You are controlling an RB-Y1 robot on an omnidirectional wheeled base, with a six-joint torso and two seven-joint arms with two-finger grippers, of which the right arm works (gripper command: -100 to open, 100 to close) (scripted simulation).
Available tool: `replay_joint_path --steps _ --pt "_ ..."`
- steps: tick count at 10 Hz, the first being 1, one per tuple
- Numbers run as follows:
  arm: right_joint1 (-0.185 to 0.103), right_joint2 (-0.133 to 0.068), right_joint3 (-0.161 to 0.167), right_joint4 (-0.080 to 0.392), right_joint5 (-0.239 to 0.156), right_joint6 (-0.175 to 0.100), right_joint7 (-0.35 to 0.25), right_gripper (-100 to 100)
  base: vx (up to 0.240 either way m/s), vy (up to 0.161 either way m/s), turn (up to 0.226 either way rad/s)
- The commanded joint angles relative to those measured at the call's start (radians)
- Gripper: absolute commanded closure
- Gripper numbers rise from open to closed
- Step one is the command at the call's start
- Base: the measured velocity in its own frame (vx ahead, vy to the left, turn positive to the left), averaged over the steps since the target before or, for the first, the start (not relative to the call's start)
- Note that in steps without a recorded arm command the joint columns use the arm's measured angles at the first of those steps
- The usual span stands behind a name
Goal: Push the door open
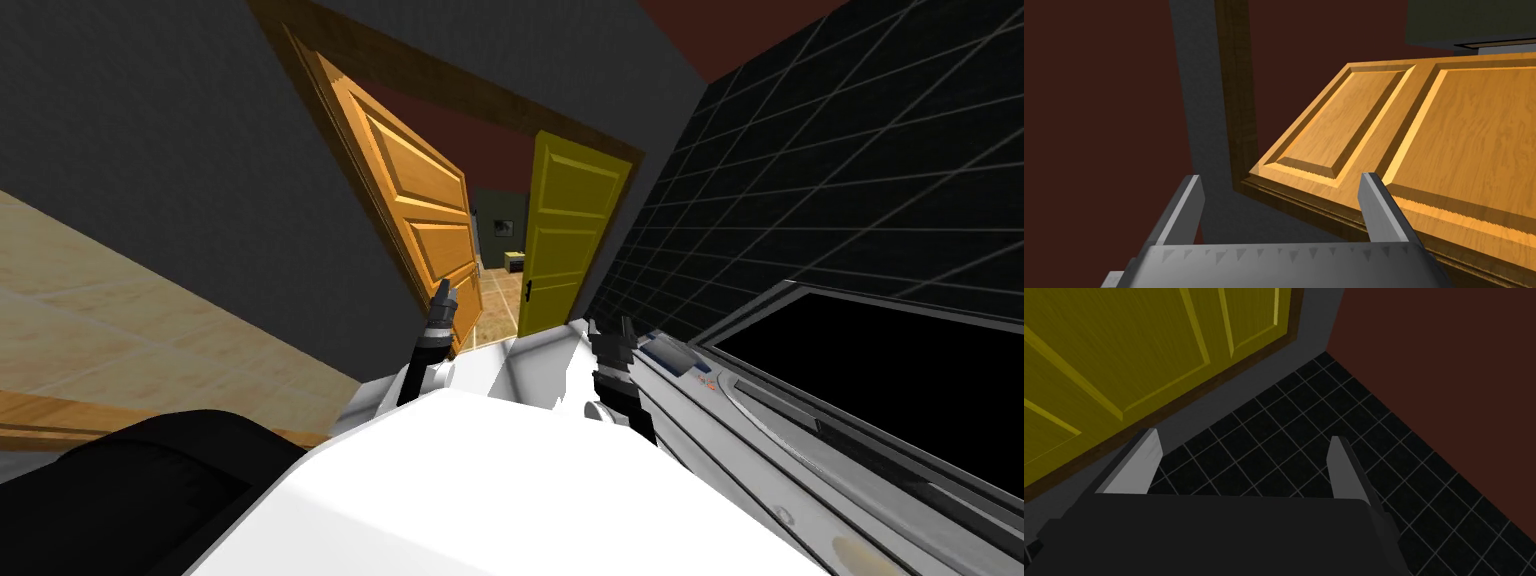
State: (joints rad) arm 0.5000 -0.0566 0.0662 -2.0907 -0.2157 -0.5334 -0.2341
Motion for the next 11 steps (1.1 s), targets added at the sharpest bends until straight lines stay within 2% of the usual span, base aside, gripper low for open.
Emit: replay_joint_path --steps 1,4,11 --pt "-0.005 -0.005 0.006 0.028 -0.020 -0.016 -0.022 -100 0.114 -0.055 0.220" --pt "-0.019 -0.015 0.019 0.101 -0.069 -0.052 -0.071 -100 0.109 -0.065 0.271" --pt "-0.047 -0.027 0.045 0.241 -0.163 -0.122 -0.167 -100 0.085 -0.066 0.198"
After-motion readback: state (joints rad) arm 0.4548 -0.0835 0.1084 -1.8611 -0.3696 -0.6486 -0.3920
